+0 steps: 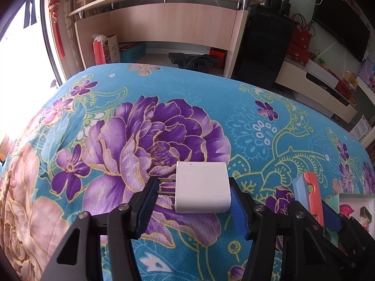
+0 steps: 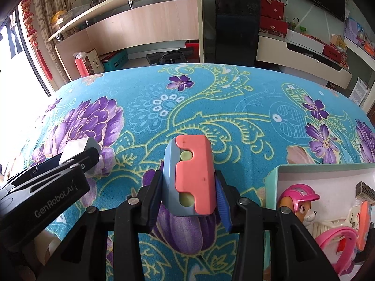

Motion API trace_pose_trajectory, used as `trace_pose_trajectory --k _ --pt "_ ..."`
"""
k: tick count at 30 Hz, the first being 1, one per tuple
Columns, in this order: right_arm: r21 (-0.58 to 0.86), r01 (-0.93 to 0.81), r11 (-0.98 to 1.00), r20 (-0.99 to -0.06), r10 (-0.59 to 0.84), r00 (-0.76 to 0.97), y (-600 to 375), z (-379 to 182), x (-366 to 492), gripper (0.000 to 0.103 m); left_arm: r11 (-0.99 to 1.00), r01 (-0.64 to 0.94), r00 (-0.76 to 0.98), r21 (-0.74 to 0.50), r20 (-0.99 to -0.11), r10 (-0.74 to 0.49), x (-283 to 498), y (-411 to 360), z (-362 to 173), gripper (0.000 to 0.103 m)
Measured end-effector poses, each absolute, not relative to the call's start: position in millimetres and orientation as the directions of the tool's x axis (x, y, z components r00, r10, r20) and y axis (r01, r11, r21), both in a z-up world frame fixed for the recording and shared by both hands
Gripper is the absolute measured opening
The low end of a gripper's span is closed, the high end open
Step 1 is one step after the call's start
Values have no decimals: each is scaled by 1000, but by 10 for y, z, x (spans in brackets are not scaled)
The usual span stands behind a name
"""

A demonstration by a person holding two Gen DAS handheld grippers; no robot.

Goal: Organize rigid objects
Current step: 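Carry the charger block and orange piece over the white tray with both tools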

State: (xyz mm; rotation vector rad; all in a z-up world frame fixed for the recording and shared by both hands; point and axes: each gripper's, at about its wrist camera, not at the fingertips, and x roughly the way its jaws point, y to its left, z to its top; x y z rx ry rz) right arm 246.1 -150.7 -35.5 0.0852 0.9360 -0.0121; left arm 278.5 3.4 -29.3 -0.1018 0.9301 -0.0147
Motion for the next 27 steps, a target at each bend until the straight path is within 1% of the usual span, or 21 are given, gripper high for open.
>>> trace_pose_trajectory --k 5,12,18,22,27 --pt "86 53 995 -782 34 622 -1539 -182 2316 43 993 -39 622 -114 -780 -65 2653 87 -133 61" --pt "106 67 992 -745 35 666 -1591 70 2061 43 995 -25 663 -96 -746 -55 2477 77 127 61" --pt "115 95 989 -714 16 700 -1699 256 1820 43 996 11 692 -84 -718 -69 2319 -13 326 61" --pt "112 124 986 -700 -11 714 -1793 332 1668 43 993 44 702 -111 -704 -110 2219 -82 434 61" --pt "117 168 979 -688 -42 725 -1945 411 1499 43 993 92 721 -75 -683 -119 2050 -270 563 61"
